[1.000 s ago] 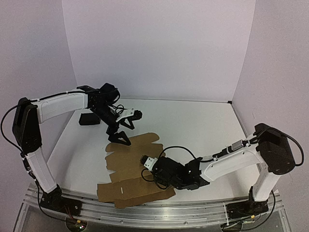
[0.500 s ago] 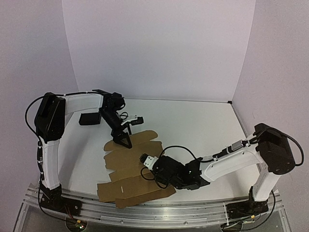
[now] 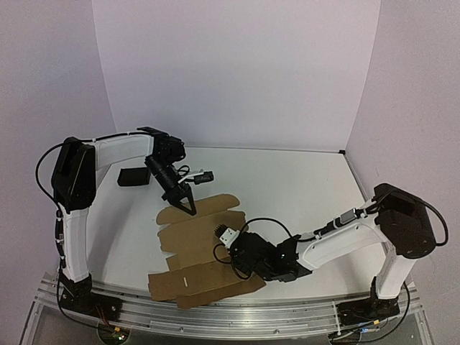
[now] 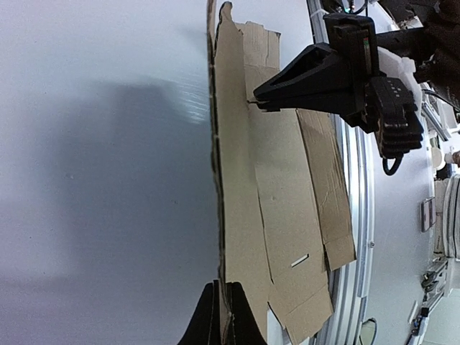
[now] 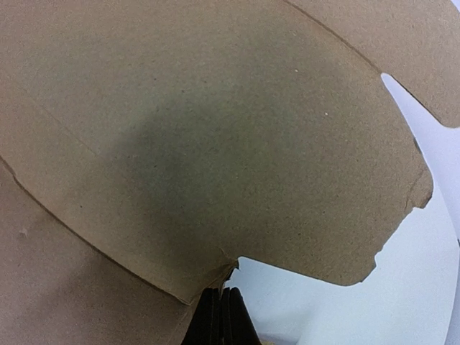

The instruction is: Fold the paper box

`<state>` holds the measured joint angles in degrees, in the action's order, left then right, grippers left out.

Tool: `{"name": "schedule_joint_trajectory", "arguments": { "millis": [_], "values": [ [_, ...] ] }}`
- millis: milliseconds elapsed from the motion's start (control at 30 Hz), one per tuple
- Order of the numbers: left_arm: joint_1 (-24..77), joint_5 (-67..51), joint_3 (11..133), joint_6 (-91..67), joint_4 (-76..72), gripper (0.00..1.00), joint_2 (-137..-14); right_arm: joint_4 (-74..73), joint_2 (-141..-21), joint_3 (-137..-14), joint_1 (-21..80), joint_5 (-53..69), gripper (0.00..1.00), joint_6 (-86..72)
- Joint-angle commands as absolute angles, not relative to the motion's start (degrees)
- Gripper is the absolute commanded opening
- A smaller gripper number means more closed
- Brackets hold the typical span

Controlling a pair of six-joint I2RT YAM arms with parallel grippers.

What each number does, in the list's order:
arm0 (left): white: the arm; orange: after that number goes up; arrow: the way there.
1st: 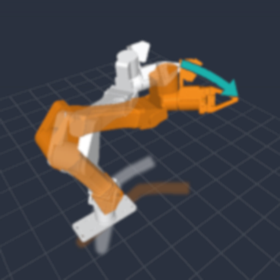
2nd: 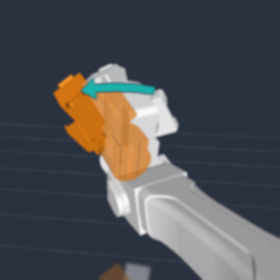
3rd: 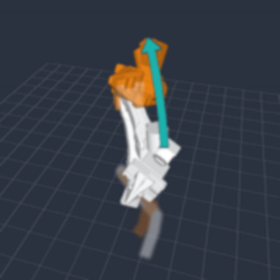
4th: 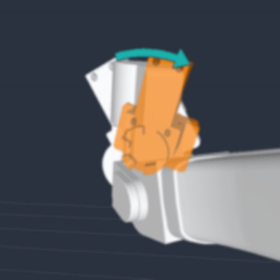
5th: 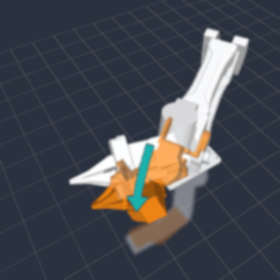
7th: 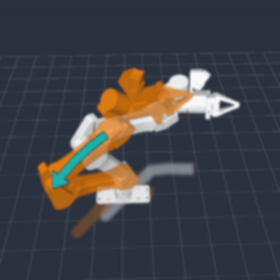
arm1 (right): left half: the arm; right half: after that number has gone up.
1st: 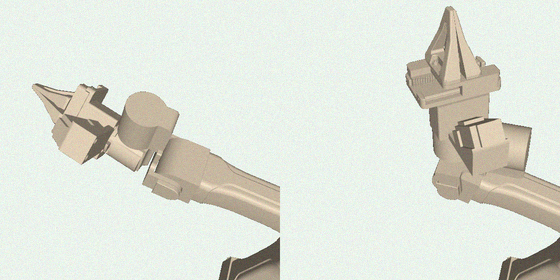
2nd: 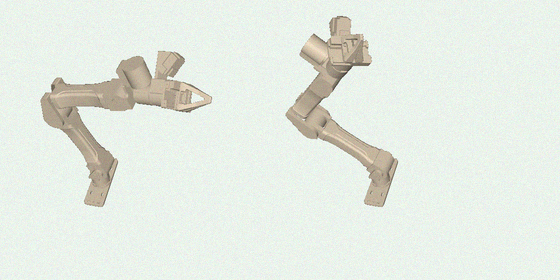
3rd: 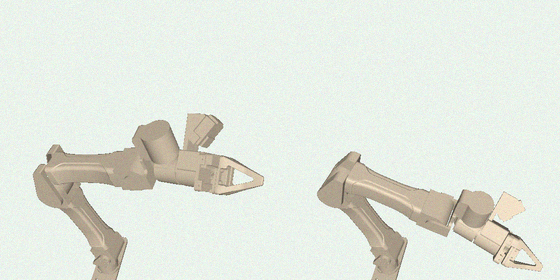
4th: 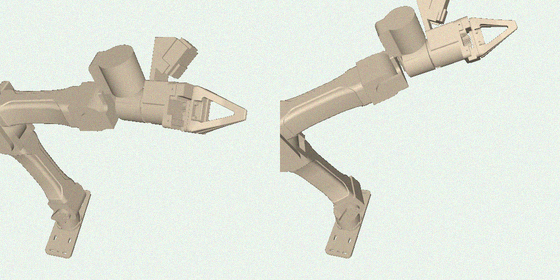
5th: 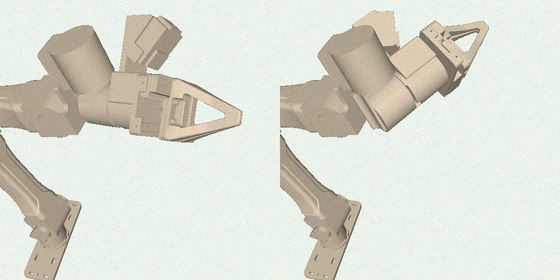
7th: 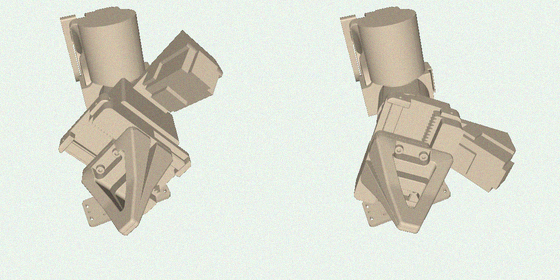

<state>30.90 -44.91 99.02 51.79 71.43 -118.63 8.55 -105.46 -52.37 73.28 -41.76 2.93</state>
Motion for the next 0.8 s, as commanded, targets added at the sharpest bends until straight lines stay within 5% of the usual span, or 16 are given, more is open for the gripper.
{"name": "schedule_joint_trajectory", "arguments": {
  "millis": [0,133,433,567,767],
  "values": [
    [31.85,-39.88,100.29,47.02,67.77,0.00,-112.93,9.29,-106.92,-55.09,70.57,-41.23,0.00,-4.74],
    [34.51,-31.54,100.08,43.39,59.82,0.00,-108.59,8.89,-108.90,-57.05,69.09,-39.13,0.01,-9.53],
    [40.78,-11.88,93.60,50.37,50.47,0.00,-101.37,8.44,-104.82,-56.93,66.75,-26.75,0.48,-17.30],
    [42.79,-7.18,86.54,53.60,44.22,0.00,-97.05,8.43,-99.58,-54.90,66.63,-21.79,0.79,-19.14],
    [44.21,-4.86,82.67,53.25,41.69,0.00,-94.81,7.82,-88.15,-49.31,64.95,-12.80,0.98,-25.90]
  ]
}}
